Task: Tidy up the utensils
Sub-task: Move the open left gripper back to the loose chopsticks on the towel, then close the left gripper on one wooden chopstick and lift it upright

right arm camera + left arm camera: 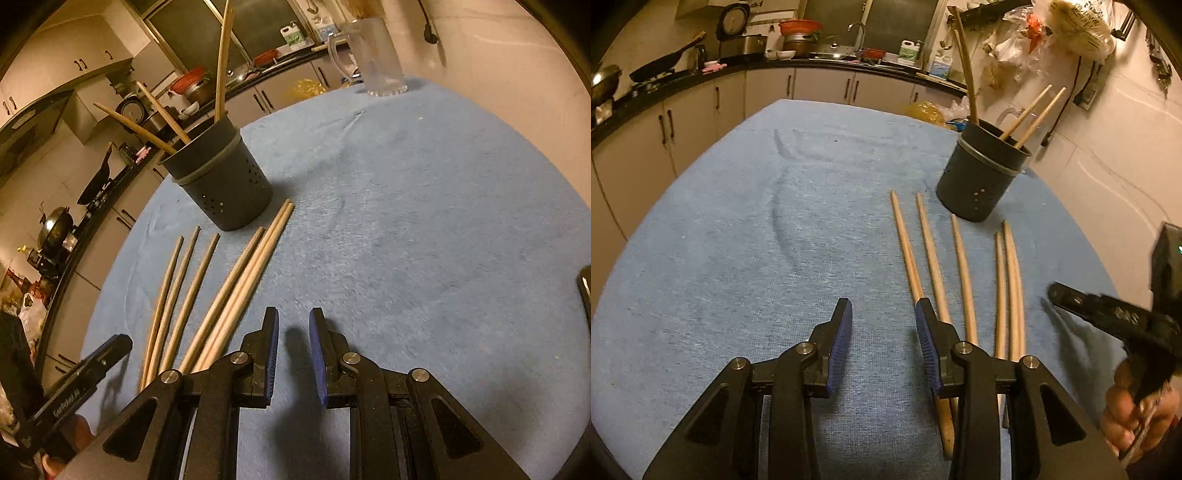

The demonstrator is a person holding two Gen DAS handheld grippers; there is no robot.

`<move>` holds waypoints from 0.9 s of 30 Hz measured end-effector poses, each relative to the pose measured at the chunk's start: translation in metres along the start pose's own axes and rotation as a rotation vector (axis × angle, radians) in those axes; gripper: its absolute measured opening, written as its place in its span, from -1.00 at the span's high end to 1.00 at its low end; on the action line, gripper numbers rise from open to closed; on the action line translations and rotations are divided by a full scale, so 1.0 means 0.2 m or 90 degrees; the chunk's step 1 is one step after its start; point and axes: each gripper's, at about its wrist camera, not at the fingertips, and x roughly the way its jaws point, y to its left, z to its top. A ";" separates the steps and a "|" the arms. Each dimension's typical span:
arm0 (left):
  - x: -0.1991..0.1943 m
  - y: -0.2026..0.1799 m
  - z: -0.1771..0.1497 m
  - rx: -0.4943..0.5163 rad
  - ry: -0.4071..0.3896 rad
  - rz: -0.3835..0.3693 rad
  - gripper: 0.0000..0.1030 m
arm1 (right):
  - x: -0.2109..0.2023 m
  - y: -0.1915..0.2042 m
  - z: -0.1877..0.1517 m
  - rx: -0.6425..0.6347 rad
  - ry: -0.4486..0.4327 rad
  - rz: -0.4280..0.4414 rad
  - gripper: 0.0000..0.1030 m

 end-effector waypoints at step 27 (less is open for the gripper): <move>0.01 0.02 0.00 -0.013 0.006 -0.040 0.33 | 0.18 0.18 0.15 -0.134 0.096 -0.139 0.73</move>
